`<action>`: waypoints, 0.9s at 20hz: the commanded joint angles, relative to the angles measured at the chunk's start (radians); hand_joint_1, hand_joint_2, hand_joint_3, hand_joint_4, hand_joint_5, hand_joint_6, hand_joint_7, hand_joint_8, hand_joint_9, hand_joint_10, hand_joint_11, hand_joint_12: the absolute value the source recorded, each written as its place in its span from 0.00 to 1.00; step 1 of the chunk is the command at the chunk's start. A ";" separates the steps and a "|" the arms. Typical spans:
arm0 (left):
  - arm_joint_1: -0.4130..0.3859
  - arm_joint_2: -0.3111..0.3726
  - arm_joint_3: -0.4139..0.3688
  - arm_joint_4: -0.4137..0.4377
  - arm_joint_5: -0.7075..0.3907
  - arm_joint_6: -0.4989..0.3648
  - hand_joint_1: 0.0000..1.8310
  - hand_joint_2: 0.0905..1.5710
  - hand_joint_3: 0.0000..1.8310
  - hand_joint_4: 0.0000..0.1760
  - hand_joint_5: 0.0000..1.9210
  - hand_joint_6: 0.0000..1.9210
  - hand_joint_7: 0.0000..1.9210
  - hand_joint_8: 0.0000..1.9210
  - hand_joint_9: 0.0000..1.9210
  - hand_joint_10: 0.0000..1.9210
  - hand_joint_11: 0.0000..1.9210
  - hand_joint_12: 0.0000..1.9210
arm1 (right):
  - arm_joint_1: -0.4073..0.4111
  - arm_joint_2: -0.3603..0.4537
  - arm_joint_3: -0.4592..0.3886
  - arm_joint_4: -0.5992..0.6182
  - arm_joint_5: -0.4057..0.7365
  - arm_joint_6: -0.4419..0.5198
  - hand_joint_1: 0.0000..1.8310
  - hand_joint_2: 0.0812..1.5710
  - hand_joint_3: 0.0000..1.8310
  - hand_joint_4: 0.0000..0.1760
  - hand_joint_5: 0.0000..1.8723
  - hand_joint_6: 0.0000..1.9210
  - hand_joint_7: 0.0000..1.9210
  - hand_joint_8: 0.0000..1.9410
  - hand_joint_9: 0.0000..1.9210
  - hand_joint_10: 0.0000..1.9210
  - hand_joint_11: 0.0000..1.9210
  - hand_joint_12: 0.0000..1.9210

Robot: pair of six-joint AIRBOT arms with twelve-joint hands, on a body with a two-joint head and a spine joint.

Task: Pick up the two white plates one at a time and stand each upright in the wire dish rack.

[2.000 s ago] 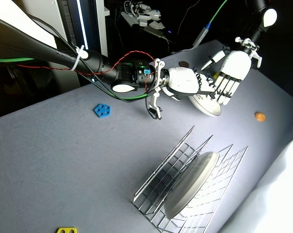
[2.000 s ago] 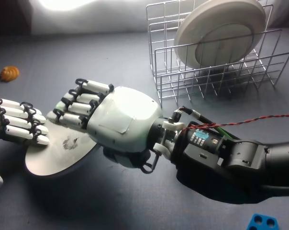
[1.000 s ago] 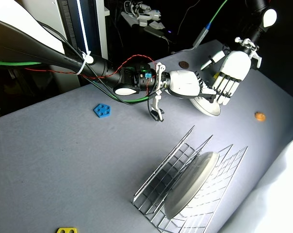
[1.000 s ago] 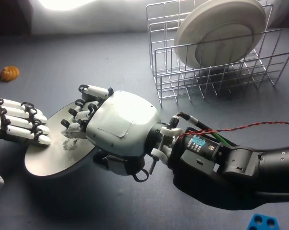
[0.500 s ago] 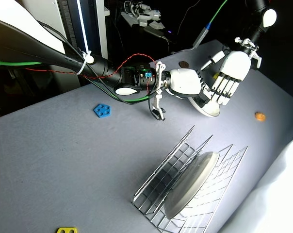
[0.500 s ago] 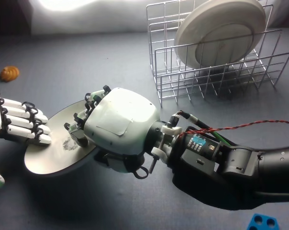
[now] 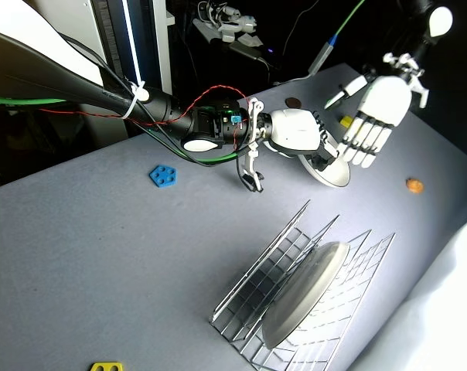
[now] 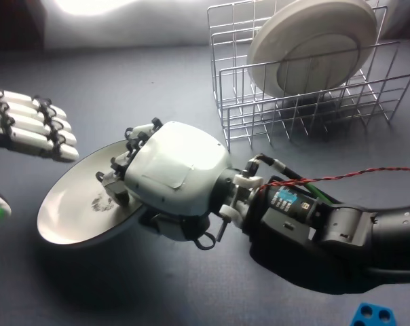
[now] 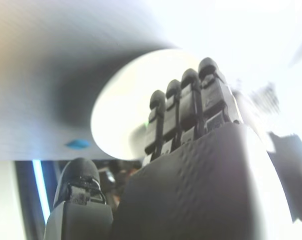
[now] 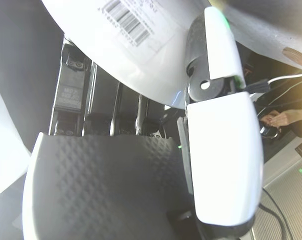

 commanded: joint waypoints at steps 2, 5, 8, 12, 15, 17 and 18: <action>-0.054 0.023 0.005 -0.052 -0.048 -0.034 0.00 0.71 0.00 0.00 0.09 0.00 0.08 0.01 0.06 0.01 0.02 0.05 | 0.002 0.025 -0.027 -0.020 0.096 -0.004 0.65 0.71 0.00 0.17 0.51 0.55 0.48 0.55 0.59 0.02 0.31 0.59; -0.113 0.037 0.008 -0.031 -0.054 -0.061 0.00 0.71 0.00 0.00 0.09 0.00 0.08 0.00 0.06 0.00 0.00 0.06 | 0.014 0.063 -0.069 -0.020 0.096 -0.004 0.66 0.70 0.00 0.16 0.52 0.53 0.49 0.53 0.61 0.02 0.33 0.57; -0.151 0.045 0.008 -0.013 -0.057 -0.077 0.00 0.71 0.00 0.00 0.10 0.00 0.09 0.00 0.07 0.00 0.00 0.10 | 0.038 0.113 -0.118 -0.020 0.096 -0.004 0.66 0.70 0.00 0.10 0.52 0.54 0.49 0.51 0.60 0.01 0.33 0.55; -0.185 0.049 0.010 0.008 -0.060 -0.091 0.00 0.71 0.00 0.00 0.09 0.00 0.08 0.00 0.06 0.00 0.00 0.09 | 0.070 0.179 -0.188 -0.020 0.091 -0.003 0.66 0.71 0.00 0.07 0.52 0.55 0.49 0.52 0.59 0.01 0.34 0.53; -0.225 0.050 0.010 0.036 -0.065 -0.113 0.00 0.71 0.00 0.00 0.08 0.00 0.07 0.00 0.05 0.00 0.00 0.08 | 0.099 0.226 -0.236 -0.019 0.091 -0.001 0.66 0.69 0.00 0.07 0.54 0.53 0.50 0.49 0.60 0.01 0.35 0.53; -0.237 0.051 0.010 0.044 -0.065 -0.120 0.00 0.71 0.00 0.00 0.09 0.00 0.08 0.00 0.06 0.00 0.00 0.10 | 0.118 0.257 -0.267 -0.013 0.091 0.001 0.67 0.69 0.00 0.06 0.54 0.53 0.50 0.49 0.60 0.01 0.35 0.52; -0.240 0.051 0.011 0.048 -0.065 -0.123 0.00 0.71 0.00 0.00 0.09 0.00 0.07 0.00 0.06 0.00 0.00 0.10 | 0.130 0.274 -0.285 0.005 0.081 0.001 0.66 0.70 0.00 0.07 0.53 0.53 0.50 0.50 0.60 0.01 0.35 0.52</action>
